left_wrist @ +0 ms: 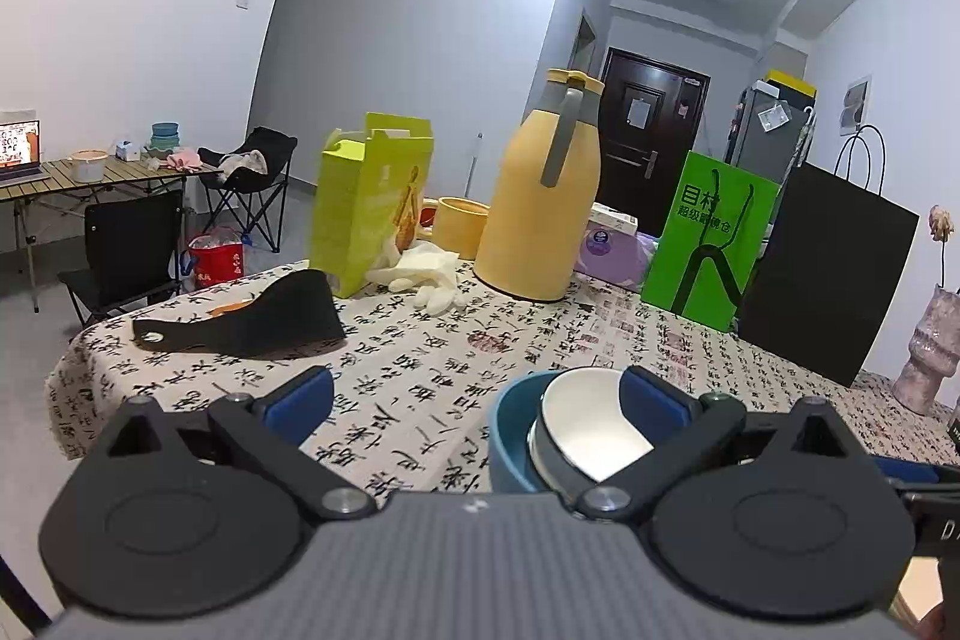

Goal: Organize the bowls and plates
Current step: 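Open both grippers and lift them off the nested bowl rims, then close both grippers on the blue bowl rim holding the nested stack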

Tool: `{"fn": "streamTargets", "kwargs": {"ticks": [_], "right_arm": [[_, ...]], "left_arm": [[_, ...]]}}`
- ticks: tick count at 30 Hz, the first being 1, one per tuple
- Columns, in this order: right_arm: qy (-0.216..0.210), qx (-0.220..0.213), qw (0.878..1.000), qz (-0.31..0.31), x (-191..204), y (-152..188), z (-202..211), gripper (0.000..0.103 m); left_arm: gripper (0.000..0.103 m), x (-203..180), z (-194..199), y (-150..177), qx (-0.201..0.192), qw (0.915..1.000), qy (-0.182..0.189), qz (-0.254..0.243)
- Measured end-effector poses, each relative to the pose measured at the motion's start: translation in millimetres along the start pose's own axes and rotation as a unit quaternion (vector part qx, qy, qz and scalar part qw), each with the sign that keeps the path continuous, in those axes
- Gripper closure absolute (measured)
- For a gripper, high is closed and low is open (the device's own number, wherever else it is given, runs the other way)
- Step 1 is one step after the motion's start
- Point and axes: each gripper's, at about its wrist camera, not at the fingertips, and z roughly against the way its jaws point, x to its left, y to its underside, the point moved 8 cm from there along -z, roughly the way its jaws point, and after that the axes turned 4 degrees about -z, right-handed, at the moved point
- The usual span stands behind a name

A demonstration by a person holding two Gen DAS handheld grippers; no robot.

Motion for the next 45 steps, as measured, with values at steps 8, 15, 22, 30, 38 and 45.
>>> {"fn": "streamTargets", "kwargs": {"ticks": [8,15,22,30,38,45], "right_arm": [[0.005,0.002,1.0,-0.002,-2,4,4,0.0],[0.013,0.007,1.0,-0.01,-6,6,-3,0.0],[0.019,0.017,0.999,-0.018,-9,11,-19,0.0],[0.022,0.025,0.999,-0.032,-13,9,-37,0.0],[0.021,0.027,0.998,-0.047,-9,-6,-60,0.0],[0.017,0.054,0.997,-0.054,-5,-1,-84,0.0]], "left_arm": [[0.0,5,5,7,0.005,1.0,0.0,0.002],[0.0,8,-6,13,0.016,0.9998,0.007,0.007],[0.0,14,-18,19,0.027,0.9993,0.021,0.017],[0.0,19,-37,18,0.04,0.9982,0.032,0.033],[0.0,13,-56,10,0.043,0.9969,0.052,0.041],[0.0,6,-75,19,0.068,0.9943,0.068,0.046]]}}
